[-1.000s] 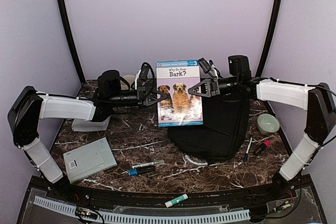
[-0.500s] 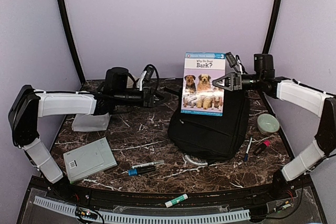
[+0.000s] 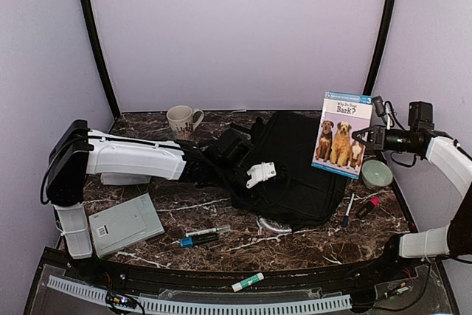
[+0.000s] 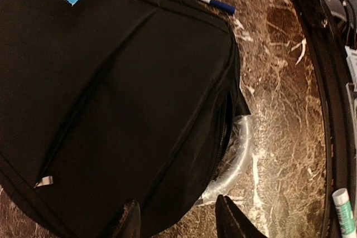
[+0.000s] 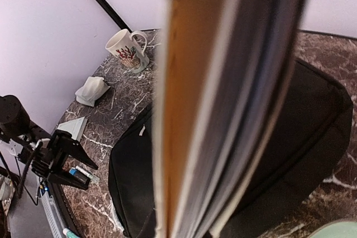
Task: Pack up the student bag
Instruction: Place the book in the student bag.
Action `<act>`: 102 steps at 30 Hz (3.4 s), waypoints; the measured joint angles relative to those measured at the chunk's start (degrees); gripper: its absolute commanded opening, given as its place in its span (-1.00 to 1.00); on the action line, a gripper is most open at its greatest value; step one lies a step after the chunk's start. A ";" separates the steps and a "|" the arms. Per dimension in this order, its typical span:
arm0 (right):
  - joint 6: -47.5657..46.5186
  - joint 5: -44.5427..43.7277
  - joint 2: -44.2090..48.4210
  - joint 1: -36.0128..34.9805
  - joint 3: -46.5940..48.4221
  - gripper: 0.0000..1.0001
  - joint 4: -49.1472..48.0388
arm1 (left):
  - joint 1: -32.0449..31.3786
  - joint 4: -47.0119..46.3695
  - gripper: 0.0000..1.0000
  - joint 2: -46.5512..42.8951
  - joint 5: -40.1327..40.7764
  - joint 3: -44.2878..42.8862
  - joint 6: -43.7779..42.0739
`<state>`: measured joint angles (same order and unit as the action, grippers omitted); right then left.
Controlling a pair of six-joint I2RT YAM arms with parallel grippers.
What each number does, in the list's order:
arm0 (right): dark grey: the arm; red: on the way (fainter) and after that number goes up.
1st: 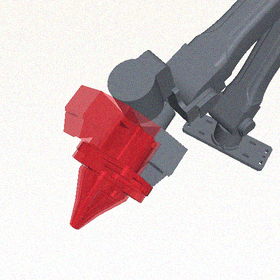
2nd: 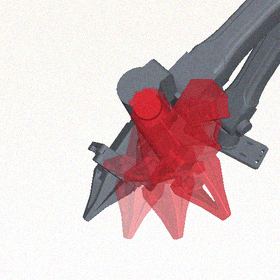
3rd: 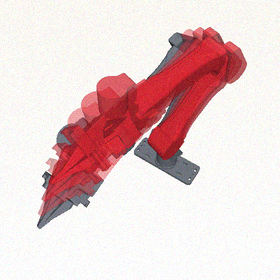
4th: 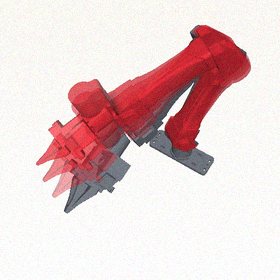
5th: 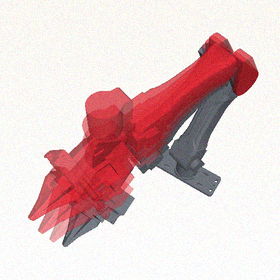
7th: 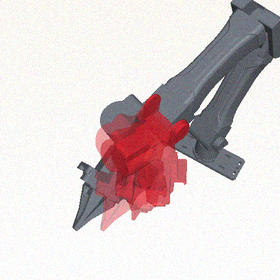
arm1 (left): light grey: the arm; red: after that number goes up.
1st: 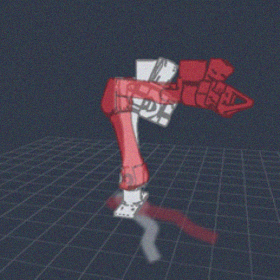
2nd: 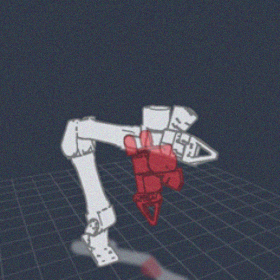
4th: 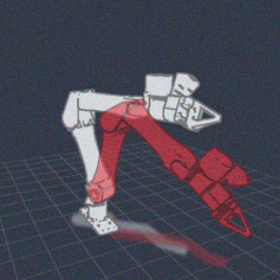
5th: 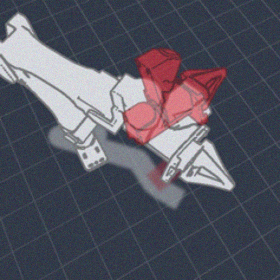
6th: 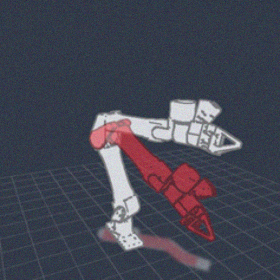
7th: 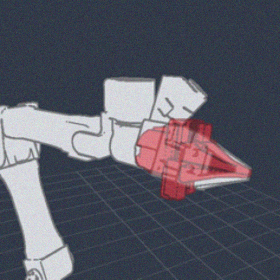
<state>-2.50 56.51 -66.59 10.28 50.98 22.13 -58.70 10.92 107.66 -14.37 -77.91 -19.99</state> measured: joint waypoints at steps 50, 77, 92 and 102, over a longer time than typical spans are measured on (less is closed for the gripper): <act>0.24 -21.27 0.31 9.70 -1.33 -1.00 -2.12 | -2.03 -1.40 -1.00 24.92 16.52 -23.39 5.81; 1.57 -30.82 -28.26 -11.87 19.19 -1.00 -4.96 | -2.71 2.58 -1.00 13.62 25.11 -18.43 9.84; 1.38 -30.95 -8.57 -10.95 23.65 -1.00 7.28 | 0.92 7.13 -1.00 12.11 26.29 -27.15 3.28; -4.46 -15.02 -1.97 -10.01 20.48 -1.00 23.06 | 4.59 9.14 -1.00 12.11 24.11 -34.51 1.27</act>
<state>-6.96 41.50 -68.55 0.27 71.46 45.19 -54.11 20.05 119.77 9.74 -112.42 -18.72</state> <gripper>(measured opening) 0.028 0.021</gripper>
